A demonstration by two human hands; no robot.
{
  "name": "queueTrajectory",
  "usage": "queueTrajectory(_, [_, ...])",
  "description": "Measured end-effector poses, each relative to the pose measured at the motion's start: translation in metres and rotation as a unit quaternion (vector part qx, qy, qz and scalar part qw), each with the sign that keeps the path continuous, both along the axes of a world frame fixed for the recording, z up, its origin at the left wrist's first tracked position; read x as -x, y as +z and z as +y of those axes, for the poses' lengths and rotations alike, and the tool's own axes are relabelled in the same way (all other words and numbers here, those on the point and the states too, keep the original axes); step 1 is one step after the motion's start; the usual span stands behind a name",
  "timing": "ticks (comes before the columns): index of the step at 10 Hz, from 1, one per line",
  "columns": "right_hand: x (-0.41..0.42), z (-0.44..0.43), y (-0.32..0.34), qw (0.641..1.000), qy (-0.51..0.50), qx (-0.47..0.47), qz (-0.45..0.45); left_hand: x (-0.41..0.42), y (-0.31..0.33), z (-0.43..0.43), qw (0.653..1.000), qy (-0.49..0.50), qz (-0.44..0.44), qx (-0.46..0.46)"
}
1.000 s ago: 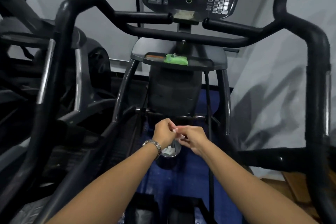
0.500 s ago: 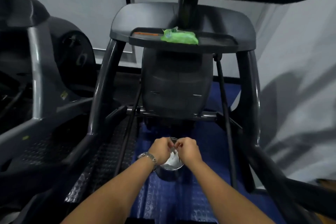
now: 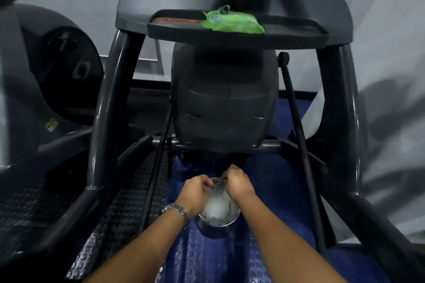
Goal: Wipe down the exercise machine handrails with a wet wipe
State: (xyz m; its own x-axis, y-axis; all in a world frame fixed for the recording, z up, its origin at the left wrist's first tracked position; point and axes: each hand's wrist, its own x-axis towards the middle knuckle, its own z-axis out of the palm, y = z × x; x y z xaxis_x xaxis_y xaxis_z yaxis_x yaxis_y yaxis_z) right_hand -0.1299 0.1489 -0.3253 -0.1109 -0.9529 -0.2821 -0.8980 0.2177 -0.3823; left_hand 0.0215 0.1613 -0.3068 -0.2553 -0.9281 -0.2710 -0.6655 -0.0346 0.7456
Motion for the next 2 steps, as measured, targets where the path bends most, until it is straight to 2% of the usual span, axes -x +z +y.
queueTrajectory(1, [0.0047, 0.0019, 0.0012, 1.000, -0.004, 0.028, 0.002, 0.0020, 0.0018, -0.0027, 1.000, 0.003, 0.001, 0.011])
queueTrajectory(2, [0.0114, 0.0076, 0.0071, 0.998, -0.050, 0.010, -0.026, 0.0057, 0.0102, -0.0008, 1.000, 0.007, 0.006, 0.001])
